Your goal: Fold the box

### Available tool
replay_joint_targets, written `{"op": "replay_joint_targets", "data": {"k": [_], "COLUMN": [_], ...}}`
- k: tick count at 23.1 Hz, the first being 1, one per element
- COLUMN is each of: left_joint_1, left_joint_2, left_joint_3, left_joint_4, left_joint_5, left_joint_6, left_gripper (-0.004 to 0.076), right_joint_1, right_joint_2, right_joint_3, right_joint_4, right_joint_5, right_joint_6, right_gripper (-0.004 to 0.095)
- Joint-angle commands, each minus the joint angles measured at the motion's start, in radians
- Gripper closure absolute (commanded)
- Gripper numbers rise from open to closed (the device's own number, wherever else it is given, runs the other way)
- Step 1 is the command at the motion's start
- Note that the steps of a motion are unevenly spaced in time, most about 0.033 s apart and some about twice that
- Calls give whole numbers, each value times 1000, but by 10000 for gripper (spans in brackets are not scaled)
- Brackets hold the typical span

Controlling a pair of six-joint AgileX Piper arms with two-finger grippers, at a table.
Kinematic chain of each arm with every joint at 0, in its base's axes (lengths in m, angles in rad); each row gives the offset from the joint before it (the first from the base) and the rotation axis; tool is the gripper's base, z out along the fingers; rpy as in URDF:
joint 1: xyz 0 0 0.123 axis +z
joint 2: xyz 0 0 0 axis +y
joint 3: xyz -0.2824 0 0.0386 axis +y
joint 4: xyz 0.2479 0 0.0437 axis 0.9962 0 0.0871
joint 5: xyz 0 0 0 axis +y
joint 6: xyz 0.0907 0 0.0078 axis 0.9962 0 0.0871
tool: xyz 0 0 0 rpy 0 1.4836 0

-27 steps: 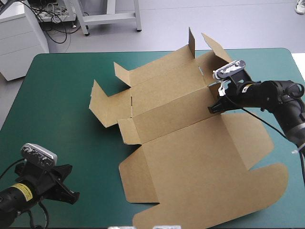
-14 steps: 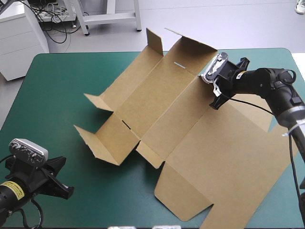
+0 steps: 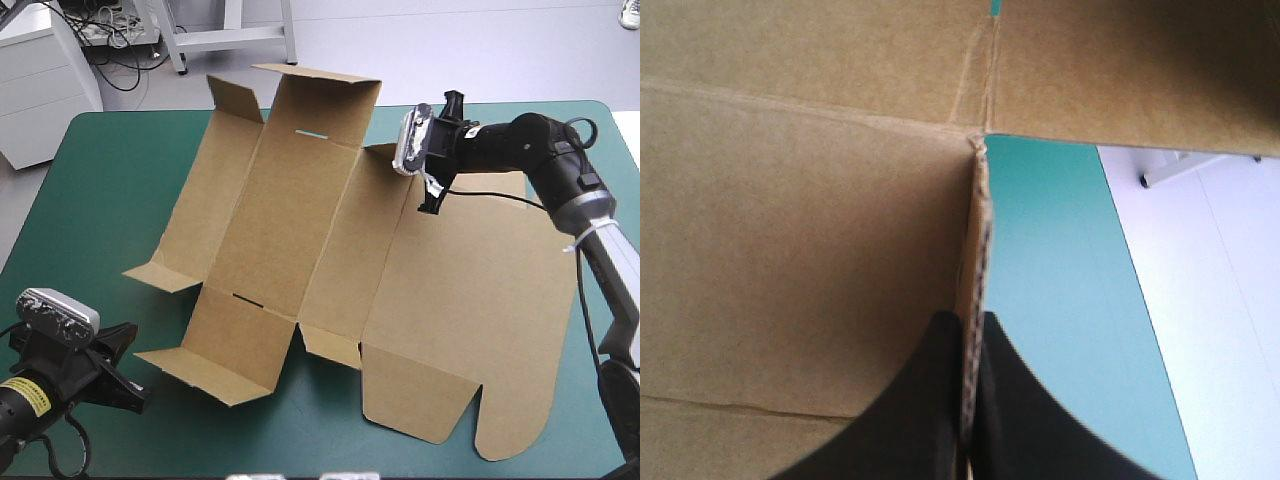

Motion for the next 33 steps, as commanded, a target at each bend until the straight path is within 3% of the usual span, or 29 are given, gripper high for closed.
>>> {"op": "replay_joint_targets", "data": {"k": [1, 8, 13, 16, 22, 25, 28, 31, 33], "left_joint_1": [-6, -6, -6, -6, -6, -6, -6, -6, -6], "left_joint_2": [4, 4, 4, 4, 4, 4, 4, 4, 4], "left_joint_3": [-33, -33, -33, -33, -33, -33, -33, -33, -33], "left_joint_4": [10, 10, 8, 8, 8, 8, 8, 8, 8], "left_joint_5": [-73, -69, -62, -57, -60, -64, -60, -60, -60], "left_joint_6": [-9, -20, -20, -20, -20, -20, -18, -18, -18], "left_gripper": [756, 756, 756, 756, 756, 756, 756, 756, 756], "right_joint_1": [54, 158, 164, 164, 164, 164, 164, 164, 163], "right_joint_2": [-18, 43, 97, 109, 109, 109, 109, 109, 109], "right_joint_3": [-40, -40, -40, -40, -40, -40, -40, -40, -40], "right_joint_4": [-1, -160, -146, -146, -149, -143, -152, -185, -191], "right_joint_5": [-30, -37, -39, -60, -69, -36, -60, -50, -34], "right_joint_6": [-78, -139, -106, 38, 187, 18, 132, 141, 141], "right_gripper": [932, 932, 931, 931, 931, 931, 923, 818, 654]}}
